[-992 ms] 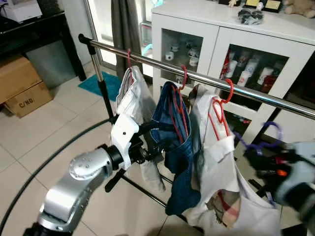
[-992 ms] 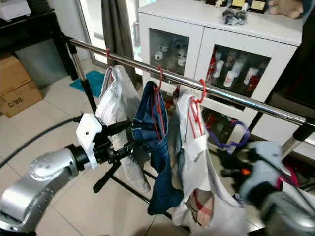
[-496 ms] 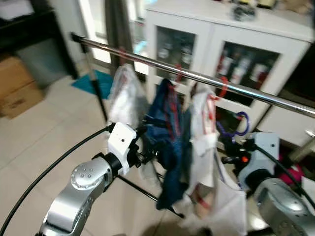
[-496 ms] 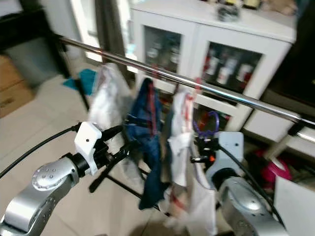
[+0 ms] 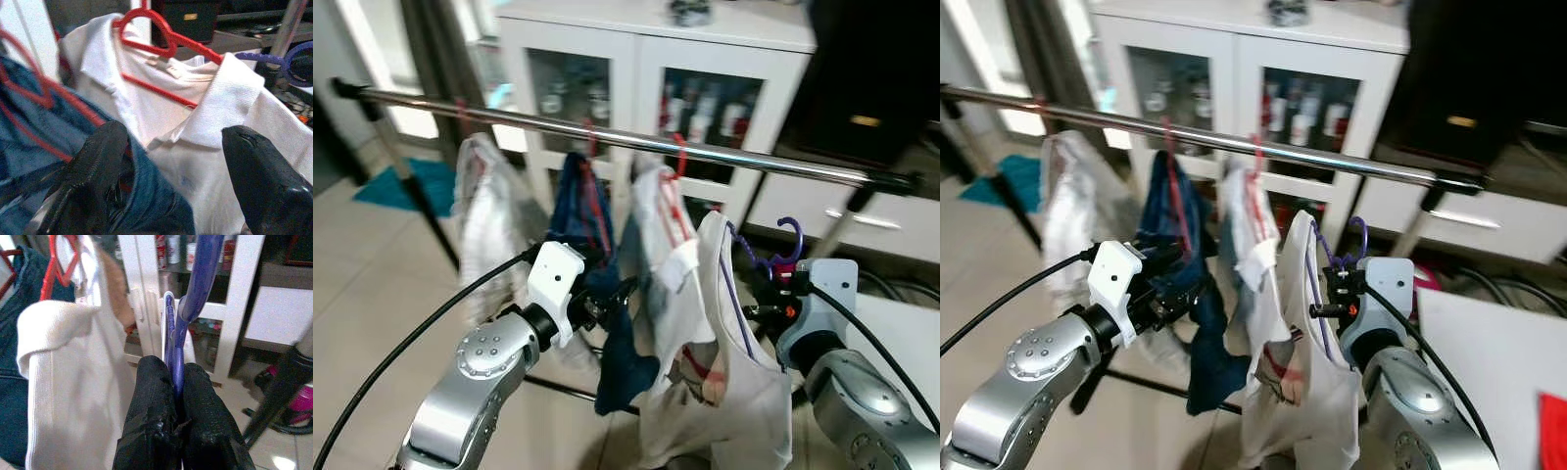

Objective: Hang hanger

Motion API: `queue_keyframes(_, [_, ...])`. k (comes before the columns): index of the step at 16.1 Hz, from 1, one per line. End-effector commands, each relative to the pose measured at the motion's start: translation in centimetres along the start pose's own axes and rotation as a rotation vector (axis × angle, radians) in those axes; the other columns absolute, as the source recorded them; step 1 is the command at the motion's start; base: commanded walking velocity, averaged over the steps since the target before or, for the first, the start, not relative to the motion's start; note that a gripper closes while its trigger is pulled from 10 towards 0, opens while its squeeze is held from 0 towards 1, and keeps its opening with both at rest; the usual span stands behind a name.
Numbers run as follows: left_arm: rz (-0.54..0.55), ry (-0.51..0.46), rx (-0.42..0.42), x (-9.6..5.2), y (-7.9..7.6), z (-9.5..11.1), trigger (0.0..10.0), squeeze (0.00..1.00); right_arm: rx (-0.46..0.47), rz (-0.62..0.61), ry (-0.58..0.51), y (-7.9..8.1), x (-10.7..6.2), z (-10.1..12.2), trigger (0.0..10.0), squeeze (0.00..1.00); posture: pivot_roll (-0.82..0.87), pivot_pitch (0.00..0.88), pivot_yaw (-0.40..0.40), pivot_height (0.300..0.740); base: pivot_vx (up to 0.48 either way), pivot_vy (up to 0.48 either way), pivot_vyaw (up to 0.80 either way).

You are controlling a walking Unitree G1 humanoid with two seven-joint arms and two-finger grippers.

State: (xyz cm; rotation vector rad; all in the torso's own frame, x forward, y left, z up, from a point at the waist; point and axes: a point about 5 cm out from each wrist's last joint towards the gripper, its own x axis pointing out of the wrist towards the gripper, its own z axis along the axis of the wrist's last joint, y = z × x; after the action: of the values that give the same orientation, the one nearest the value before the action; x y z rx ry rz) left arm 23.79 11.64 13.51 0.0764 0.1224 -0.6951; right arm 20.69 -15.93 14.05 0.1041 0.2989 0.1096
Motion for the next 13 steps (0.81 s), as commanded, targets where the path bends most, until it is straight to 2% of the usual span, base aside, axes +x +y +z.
queue_keyframes(1, [0.012, -0.012, 0.013, 0.00, 0.17, 0.58, 10.0, 0.00, -0.008, 0.002, -0.009, 0.15, 0.15, 0.26, 10.0, 0.00, -0.01, 0.000, -0.010, 0.740, 0.000, 0.000, -0.80])
queue_keyframes(2, [0.011, -0.011, 0.012, -0.01, 0.17, 0.57, 10.0, 0.00, -0.010, 0.008, -0.007, 0.27, 0.19, 0.27, 10.0, 0.00, -0.01, 0.000, -0.011, 0.740, 0.000, 0.000, -0.80])
queue_keyframes(7, [0.012, -0.016, 0.008, -0.07, 0.13, 0.65, 10.0, 0.00, -0.028, 0.054, -0.004, 0.81, 0.46, 0.66, 10.0, 0.00, 0.00, 0.000, -0.023, 0.740, 0.000, 0.000, 0.00])
queue_keyframes(10, [0.013, -0.038, -0.017, -0.15, 0.13, 1.01, 10.0, 0.00, -0.006, 0.036, 0.019, 0.51, 0.57, 0.40, 10.0, 0.00, 0.00, 0.000, -0.029, 0.740, 0.000, 0.400, 0.00])
queue_keyframes(11, [0.012, -0.036, -0.014, -0.15, 0.12, 0.98, 10.0, 0.00, -0.006, 0.033, 0.029, 0.48, 0.56, 0.31, 10.0, 0.00, 0.00, 0.000, -0.028, 0.740, 0.000, 0.480, -0.80])
queue_keyframes(13, [0.017, -0.032, 0.028, -0.12, 0.17, 0.98, 10.0, 0.00, -0.005, 0.028, 0.033, 0.43, 0.56, 0.27, 10.0, 0.00, 0.00, 0.000, -0.025, 0.740, 0.000, -0.240, -0.80])
